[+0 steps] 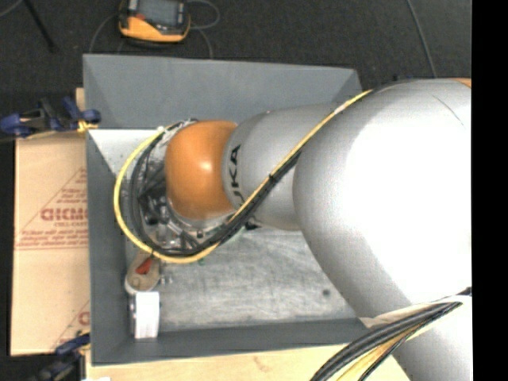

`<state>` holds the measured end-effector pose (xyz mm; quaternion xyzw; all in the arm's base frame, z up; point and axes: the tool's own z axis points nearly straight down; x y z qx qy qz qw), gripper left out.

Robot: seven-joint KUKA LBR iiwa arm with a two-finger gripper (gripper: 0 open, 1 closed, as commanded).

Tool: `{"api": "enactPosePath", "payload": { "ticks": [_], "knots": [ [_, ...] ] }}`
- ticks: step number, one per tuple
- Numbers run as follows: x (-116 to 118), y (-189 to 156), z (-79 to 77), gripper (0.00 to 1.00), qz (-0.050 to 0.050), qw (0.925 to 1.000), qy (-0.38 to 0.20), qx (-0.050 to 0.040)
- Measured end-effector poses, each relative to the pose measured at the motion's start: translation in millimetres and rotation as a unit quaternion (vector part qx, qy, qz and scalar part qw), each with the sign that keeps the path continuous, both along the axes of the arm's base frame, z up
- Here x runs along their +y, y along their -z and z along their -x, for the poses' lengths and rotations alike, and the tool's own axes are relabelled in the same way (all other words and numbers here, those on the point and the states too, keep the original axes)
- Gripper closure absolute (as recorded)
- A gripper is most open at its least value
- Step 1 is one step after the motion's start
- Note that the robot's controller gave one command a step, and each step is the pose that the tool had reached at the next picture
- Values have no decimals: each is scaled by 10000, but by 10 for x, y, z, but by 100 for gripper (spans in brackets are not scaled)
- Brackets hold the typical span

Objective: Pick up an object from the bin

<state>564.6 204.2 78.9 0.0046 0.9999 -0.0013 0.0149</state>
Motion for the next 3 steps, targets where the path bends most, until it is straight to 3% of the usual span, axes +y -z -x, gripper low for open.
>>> {"api": "enactPosePath", "payload": {
  "ticks": [2,3],
  "knots": [
    [-4,-112,-15,100,-9,10000,7,35],
    [1,-226,6,100,-8,10000,6,96]
  ]
}}
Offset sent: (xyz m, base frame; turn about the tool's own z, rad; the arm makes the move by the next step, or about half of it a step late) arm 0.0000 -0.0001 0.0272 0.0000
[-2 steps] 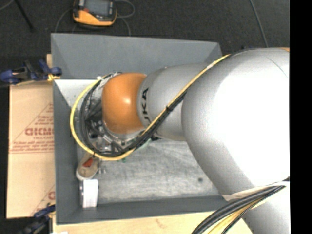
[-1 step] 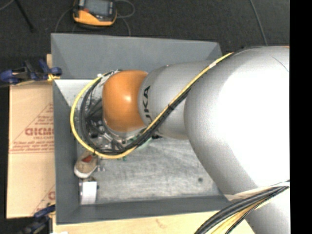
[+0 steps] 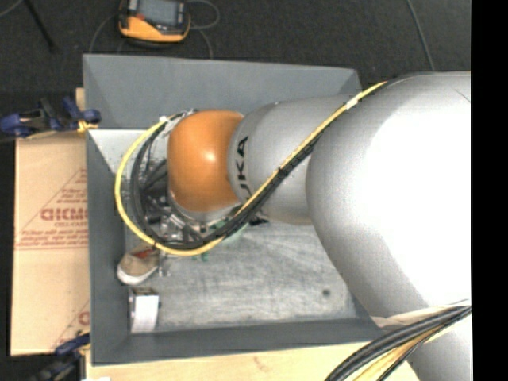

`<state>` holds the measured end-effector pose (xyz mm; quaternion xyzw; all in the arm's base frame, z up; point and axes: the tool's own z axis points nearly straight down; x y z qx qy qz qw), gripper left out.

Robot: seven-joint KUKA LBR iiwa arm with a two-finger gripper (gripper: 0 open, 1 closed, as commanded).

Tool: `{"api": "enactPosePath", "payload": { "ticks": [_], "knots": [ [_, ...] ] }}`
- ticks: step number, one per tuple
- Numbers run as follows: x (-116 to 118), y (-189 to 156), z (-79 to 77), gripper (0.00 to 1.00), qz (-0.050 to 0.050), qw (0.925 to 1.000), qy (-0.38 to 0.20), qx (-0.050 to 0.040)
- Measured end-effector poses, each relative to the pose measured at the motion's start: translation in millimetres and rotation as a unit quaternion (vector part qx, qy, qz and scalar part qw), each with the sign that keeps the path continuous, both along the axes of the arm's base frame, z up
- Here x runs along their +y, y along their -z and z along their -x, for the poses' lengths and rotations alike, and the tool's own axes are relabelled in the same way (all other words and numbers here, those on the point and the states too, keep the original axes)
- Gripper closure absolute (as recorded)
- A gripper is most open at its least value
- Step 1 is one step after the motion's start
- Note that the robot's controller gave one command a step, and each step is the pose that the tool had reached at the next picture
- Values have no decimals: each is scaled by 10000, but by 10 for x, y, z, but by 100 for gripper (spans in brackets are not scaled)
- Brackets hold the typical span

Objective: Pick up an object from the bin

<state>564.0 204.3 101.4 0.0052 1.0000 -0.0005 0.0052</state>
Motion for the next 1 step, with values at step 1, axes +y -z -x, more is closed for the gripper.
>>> {"api": "enactPosePath", "payload": {
  "ticks": [1],
  "knots": [
    [6,-197,19,100,2,10000,-4,38]
  ]
}}
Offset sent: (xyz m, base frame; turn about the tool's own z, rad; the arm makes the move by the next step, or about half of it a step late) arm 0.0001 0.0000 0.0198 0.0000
